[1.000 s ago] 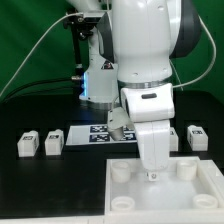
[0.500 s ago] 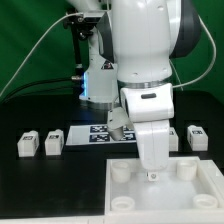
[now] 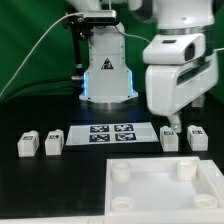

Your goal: Assemble one leg

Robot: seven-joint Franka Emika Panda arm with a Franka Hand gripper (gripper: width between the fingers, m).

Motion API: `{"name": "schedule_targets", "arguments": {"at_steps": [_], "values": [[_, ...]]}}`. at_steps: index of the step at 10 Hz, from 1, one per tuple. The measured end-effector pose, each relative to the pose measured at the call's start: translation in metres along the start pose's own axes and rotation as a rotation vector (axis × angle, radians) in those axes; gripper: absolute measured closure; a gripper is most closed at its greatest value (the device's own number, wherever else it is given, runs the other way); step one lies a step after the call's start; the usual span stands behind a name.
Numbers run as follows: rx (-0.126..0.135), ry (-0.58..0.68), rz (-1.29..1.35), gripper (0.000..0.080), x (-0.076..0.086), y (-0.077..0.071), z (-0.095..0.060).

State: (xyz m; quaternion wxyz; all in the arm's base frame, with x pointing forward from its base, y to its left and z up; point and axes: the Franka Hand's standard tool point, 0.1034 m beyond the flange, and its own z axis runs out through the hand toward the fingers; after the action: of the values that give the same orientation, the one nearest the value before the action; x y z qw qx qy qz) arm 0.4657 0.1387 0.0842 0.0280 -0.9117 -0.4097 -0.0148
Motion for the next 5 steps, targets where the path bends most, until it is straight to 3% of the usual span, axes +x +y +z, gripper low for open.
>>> {"name": "schedule_targets", "arguments": {"at_steps": [1,5], "values": [[0.010,0.001,0.159,0.0150,0.0049,-0.0103,0.0018],[0.035,0.010,0.607,0.0150,0.0081,-0.0187,0.0071]]}}
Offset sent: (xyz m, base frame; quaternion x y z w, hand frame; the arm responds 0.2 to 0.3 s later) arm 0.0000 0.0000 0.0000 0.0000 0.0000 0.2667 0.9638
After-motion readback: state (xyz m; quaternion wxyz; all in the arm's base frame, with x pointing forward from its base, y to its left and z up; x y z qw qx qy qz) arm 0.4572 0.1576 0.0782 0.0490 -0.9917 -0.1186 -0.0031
